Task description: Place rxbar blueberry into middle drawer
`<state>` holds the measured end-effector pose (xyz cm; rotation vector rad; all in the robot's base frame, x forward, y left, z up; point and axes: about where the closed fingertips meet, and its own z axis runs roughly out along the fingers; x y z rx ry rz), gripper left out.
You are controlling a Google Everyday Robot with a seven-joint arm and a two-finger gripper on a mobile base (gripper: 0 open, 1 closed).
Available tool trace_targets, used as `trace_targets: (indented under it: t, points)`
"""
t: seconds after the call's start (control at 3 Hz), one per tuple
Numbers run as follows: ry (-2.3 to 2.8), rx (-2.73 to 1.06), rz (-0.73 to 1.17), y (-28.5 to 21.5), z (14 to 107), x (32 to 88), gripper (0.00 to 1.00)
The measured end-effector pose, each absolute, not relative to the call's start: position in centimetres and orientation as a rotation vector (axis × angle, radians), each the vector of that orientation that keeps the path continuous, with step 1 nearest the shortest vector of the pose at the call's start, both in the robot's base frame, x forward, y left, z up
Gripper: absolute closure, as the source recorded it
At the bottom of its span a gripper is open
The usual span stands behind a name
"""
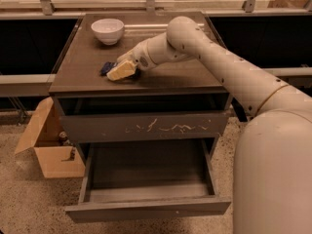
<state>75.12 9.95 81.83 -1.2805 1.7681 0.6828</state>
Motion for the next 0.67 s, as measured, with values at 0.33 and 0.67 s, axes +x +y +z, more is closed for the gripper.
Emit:
trace_targets:
  t: [0.33,0.67]
  points:
    - [1.768,-1.28,0.683,9.9,82.1,75.1,0.96]
    - [1.628,-1.284,0.686,9.2,87.7,71.8,1.0]
